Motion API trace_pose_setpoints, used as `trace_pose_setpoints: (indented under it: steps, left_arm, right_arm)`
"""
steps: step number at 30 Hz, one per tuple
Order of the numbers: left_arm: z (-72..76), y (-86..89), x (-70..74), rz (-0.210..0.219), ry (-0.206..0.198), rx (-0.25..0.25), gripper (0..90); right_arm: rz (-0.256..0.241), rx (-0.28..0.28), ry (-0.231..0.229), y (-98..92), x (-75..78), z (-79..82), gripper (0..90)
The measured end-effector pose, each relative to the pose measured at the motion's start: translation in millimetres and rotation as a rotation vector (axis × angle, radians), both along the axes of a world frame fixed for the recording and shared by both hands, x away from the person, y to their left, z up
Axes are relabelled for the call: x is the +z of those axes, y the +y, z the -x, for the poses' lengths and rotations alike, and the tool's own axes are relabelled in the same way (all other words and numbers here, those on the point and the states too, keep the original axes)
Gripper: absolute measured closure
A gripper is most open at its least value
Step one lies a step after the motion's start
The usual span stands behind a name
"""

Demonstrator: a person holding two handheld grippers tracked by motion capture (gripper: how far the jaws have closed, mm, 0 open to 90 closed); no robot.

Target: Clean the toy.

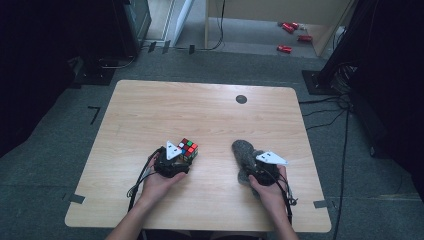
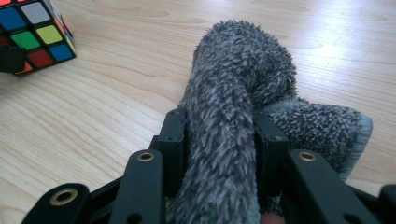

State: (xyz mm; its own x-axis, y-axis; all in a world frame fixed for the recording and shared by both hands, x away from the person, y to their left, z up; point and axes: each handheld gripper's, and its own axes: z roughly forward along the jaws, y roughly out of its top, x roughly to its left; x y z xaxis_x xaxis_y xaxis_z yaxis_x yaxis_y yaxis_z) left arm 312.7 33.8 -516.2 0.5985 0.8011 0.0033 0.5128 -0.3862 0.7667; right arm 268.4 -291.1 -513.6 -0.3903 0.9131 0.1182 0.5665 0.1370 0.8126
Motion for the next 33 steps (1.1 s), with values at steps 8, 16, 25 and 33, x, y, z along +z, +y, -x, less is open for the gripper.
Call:
trace_pose_setpoints:
  steps: [8,16,25,33]
  left_arm:
    - [-0.4,6.6,3.2,-0.002,0.006,0.049,10.4]
    - [11.7,41.2,25.9,0.078,0.003,0.012,7.7]
    - [25.2,88.2,37.2,0.090,-0.024,0.066,7.7]
    - [38.5,121.5,32.6,0.071,-0.023,0.123,7.7]
  right_arm:
    - [-0.008,0.024,-0.031,9.8,1.9,-0.1,39.6]
    - [-0.005,0.018,-0.078,7.6,27.0,6.0,8.2]
    - [-0.026,0.001,-0.098,-19.6,49.4,17.4,0.0]
    - [-0.004,-0.059,-0.070,-54.8,44.5,33.4,0.0]
